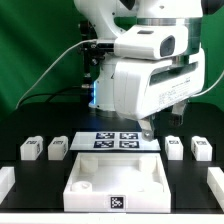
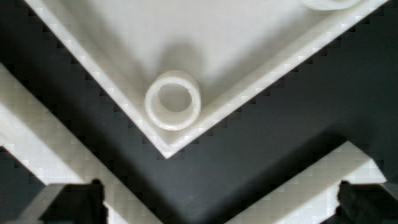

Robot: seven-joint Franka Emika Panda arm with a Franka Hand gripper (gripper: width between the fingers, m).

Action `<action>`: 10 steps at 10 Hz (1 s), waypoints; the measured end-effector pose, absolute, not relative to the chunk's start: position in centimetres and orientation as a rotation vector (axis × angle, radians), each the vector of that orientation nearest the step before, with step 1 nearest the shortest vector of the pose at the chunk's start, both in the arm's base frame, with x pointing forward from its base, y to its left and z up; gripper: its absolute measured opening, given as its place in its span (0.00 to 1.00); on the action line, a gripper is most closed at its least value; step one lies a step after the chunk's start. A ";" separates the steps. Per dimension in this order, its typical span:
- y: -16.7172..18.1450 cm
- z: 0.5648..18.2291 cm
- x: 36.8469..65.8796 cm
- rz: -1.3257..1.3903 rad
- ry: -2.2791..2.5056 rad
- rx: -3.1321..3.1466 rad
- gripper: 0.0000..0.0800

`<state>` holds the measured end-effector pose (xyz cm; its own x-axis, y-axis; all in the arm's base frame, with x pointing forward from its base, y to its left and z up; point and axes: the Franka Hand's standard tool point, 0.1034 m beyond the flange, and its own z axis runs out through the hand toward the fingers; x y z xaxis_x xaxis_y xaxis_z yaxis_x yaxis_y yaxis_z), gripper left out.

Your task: Assemble one leg

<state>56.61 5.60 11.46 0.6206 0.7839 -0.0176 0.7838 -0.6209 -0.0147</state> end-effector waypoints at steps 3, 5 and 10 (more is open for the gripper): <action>5.6 11.4 56.6 0.036 -1.364 -2.823 0.81; 5.7 11.3 56.5 0.033 -1.366 -2.822 0.81; 3.5 8.6 49.8 -0.060 -1.673 -2.676 0.81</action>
Offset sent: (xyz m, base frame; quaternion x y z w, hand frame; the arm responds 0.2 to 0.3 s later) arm 0.0000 0.0000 0.0000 0.0000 0.0000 0.0000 1.0000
